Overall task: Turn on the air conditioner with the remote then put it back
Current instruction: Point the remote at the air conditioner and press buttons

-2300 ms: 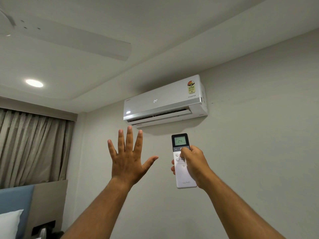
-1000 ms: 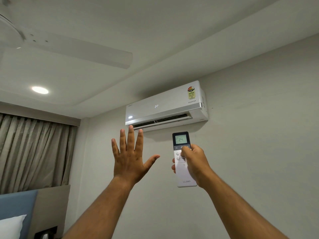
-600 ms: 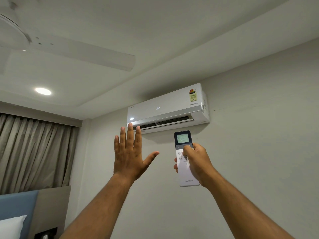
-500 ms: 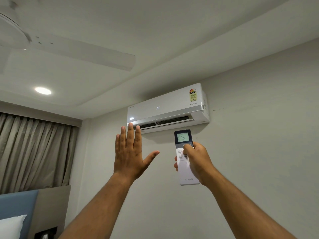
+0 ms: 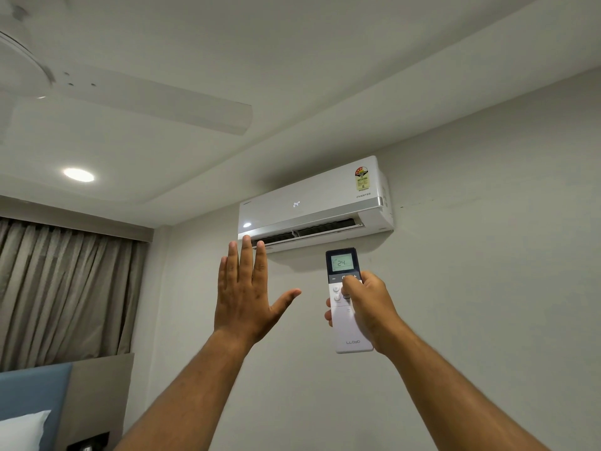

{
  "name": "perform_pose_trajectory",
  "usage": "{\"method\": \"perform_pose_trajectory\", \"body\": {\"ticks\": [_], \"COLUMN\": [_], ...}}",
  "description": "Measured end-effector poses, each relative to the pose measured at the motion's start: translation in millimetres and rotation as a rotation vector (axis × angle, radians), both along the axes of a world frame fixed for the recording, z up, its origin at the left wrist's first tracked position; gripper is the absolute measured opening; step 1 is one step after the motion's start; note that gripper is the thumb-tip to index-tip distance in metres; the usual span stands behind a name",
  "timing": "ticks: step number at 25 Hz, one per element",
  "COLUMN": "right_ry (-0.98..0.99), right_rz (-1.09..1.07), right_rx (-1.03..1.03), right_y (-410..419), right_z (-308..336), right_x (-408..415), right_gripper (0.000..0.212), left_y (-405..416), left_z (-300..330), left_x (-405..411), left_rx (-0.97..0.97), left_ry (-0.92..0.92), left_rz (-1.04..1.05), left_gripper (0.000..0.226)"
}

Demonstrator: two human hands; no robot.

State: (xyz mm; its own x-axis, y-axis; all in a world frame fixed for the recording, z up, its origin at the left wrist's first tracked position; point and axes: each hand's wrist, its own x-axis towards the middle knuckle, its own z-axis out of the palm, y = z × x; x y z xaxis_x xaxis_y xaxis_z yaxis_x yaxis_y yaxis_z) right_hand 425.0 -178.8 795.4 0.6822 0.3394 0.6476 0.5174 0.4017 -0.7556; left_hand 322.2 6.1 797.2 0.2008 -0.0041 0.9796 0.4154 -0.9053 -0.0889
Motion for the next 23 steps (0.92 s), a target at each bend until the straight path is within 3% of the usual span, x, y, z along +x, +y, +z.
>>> {"method": "perform_pose_trajectory", "body": {"ticks": [23], "right_ry": [0.008], "right_rz": [0.029], "right_rx": [-0.019], "right_y": [20], "right_z": [-5], "right_x": [-2], "right_gripper": [0.006], "left_y": [19], "left_z": [-10], "left_x": [0], "left_rx": [-0.012], "left_ry": [0.004], "left_rz": [0.014], "left_gripper": [0.102]}}
